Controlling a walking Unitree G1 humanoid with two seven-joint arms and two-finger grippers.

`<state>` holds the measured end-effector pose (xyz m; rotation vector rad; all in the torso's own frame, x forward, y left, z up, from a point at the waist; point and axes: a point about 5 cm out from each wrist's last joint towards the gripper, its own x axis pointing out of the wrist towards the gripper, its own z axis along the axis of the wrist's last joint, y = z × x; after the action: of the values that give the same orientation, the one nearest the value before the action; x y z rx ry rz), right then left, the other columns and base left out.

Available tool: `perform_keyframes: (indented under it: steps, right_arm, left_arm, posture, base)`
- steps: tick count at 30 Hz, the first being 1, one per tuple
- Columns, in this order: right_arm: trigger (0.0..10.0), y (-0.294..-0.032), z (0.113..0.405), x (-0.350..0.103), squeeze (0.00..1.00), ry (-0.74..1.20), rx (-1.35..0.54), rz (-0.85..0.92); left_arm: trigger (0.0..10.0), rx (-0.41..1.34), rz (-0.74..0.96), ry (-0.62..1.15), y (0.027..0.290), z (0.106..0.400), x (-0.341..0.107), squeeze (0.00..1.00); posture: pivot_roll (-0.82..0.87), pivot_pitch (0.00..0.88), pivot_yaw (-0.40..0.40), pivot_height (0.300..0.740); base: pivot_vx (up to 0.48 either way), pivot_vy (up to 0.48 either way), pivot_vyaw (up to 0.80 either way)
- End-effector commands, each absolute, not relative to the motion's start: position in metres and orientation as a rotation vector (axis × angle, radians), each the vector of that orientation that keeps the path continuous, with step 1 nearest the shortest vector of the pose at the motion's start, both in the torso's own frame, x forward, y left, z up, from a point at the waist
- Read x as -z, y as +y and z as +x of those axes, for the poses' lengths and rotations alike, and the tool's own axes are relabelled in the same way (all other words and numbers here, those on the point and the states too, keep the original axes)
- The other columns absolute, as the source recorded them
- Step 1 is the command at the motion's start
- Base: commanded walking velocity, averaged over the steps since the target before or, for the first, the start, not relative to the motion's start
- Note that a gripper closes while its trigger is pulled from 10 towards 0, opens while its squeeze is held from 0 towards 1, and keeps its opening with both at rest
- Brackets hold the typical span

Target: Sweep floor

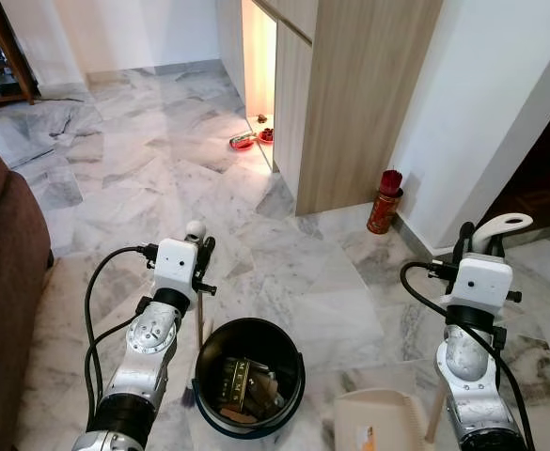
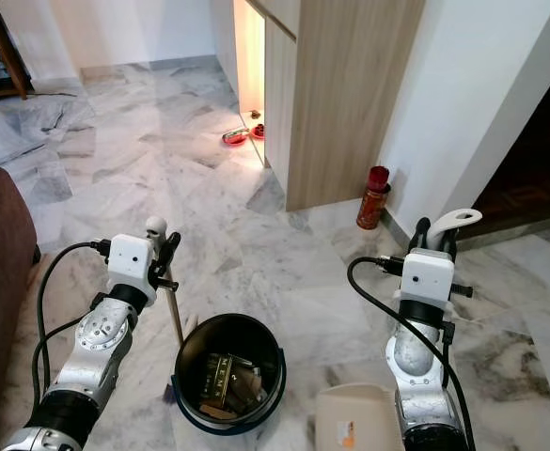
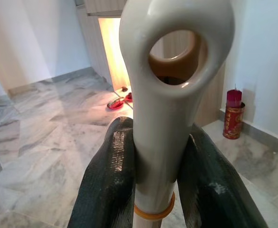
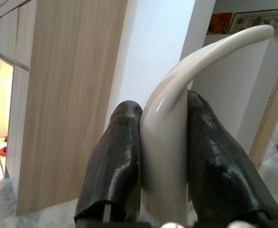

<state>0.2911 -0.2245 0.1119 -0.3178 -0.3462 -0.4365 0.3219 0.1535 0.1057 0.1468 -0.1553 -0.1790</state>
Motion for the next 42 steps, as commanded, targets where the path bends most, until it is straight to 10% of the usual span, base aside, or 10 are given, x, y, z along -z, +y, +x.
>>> perform_keyframes:
  steps: [1,7,42]
  right_arm:
    - [10.0,-0.224,0.295,-0.117,0.00,-0.377,0.437,-0.298]
    - [10.0,-0.222,0.297,-0.106,0.00,-0.328,0.457,-0.085]
    - [10.0,-0.223,0.298,-0.100,0.00,-0.326,0.442,-0.135]
  left_arm:
    - [10.0,0.187,0.107,-0.176,0.150,0.322,-0.111,0.00]
    - [10.0,0.165,0.090,-0.168,0.154,0.322,-0.110,0.00]
    - [10.0,0.151,0.093,-0.165,0.156,0.320,-0.109,0.00]
  posture:
    - [0.13,0.026,-0.022,0.740]
    - [0.13,0.035,-0.020,0.740]
    - [0.13,0.031,-0.022,0.740]
  base:
    - [0.000,0.000,0.00]
    - [0.000,0.000,0.00]
    - [0.000,0.000,0.00]
